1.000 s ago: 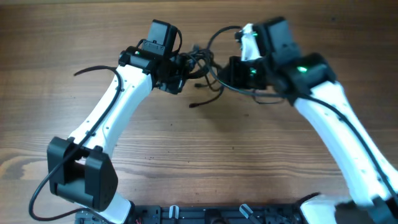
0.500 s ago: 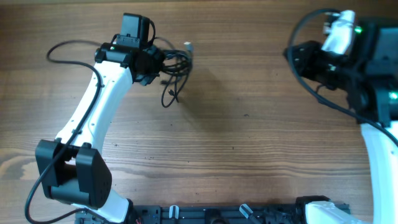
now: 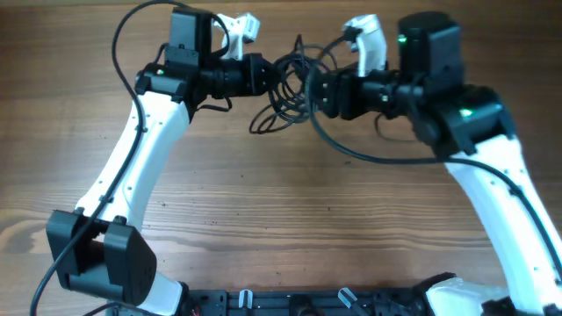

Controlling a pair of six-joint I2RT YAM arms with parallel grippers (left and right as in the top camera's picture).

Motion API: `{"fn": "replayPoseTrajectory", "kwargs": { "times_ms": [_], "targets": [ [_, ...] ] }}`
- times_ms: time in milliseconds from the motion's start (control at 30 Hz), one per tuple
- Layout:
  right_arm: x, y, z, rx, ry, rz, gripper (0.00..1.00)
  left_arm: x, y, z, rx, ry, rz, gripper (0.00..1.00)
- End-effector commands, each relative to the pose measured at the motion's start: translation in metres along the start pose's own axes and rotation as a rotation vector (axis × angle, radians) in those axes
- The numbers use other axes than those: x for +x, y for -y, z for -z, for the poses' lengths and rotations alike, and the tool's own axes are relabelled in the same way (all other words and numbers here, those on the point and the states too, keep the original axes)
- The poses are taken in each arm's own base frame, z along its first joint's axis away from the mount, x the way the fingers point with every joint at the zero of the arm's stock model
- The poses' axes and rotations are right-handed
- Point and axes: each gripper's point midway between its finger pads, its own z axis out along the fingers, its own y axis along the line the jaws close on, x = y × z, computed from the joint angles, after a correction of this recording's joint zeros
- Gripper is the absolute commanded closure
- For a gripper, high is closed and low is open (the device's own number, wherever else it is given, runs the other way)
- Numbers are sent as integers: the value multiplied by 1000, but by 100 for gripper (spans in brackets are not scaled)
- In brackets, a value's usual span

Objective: Untangle cables

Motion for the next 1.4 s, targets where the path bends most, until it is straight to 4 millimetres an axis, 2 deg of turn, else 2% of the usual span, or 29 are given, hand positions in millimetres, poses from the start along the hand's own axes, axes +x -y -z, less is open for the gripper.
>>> {"fn": "replayPoseTrajectory", "kwargs": {
  "times_ms": [0, 67, 100, 167, 200, 233, 267, 333, 367, 433, 467, 500, 600, 667, 767, 933, 1000, 1067, 1100, 1133, 1167, 1233, 1300, 1367],
  "targets": [
    [9, 22, -40, 59, -65, 30, 45, 11, 31, -1, 74, -32, -39, 96],
    [11, 31, -53, 67, -82, 21, 48, 13, 34, -3, 78, -42, -40, 96],
    [13, 36, -62, 72, -91, 13, 56, 14, 34, -3, 77, -45, -33, 96],
    [11, 38, -66, 71, -84, 16, 80, 17, 32, -3, 68, -56, -17, 96],
    [5, 36, -64, 66, -63, 16, 91, 19, 30, -3, 61, -62, -10, 96],
    [-1, 33, -60, 62, -34, -6, 96, 20, 25, -3, 35, -64, -1, 96],
    [-10, 28, -50, 54, 3, -24, 96, 21, 16, -3, -14, -62, 12, 96],
    [-30, 9, -18, -1, 92, -19, 96, 21, -10, -1, -165, -37, 90, 96],
    [-42, -2, 6, -34, 155, -13, 96, 21, -34, 5, -303, -5, 160, 96],
    [-64, -21, 59, -74, 291, -10, 96, 21, -63, 16, -476, 40, 225, 96],
    [-69, -27, 75, -86, 329, -5, 96, 21, -69, 19, -512, 47, 228, 96],
    [-75, -34, 101, -96, 389, 10, 96, 22, -76, 23, -557, 54, 230, 96],
    [-80, -35, 153, -50, 510, -7, 96, 25, -91, 32, -654, 63, 233, 96],
    [-83, -25, 182, 16, 588, -42, 96, 25, -102, 41, -733, 76, 230, 96],
    [-76, 17, 215, 203, 666, -178, 96, 25, -110, 49, -792, 92, 229, 96],
    [-31, 104, 241, 599, 654, -460, 96, 22, -118, 56, -819, 118, 263, 96],
    [-26, 108, 232, 596, 601, -449, 96, 21, -120, 59, -821, 122, 270, 96],
    [-28, 96, 205, 460, 497, -367, 95, 21, -116, 55, -790, 126, 297, 96],
    [-27, 90, 192, 395, 447, -342, 94, 21, -111, 49, -745, 122, 312, 96],
    [-26, 86, 181, 345, 404, -322, 87, 19, -103, 43, -688, 117, 323, 96],
    [-24, 78, 160, 252, 332, -282, 71, 14, -86, 30, -570, 109, 315, 96],
    [-21, 68, 136, 163, 258, -259, 57, 3, -63, 19, -428, 109, 280, 96],
    [-16, 57, 110, 99, 182, -210, 47, -15, -25, 10, -232, 117, 92, 96],
    [-12, 45, 88, 56, 127, -161, 43, -31, -5, 13, -157, 166, -20, 96]
  ]
}}
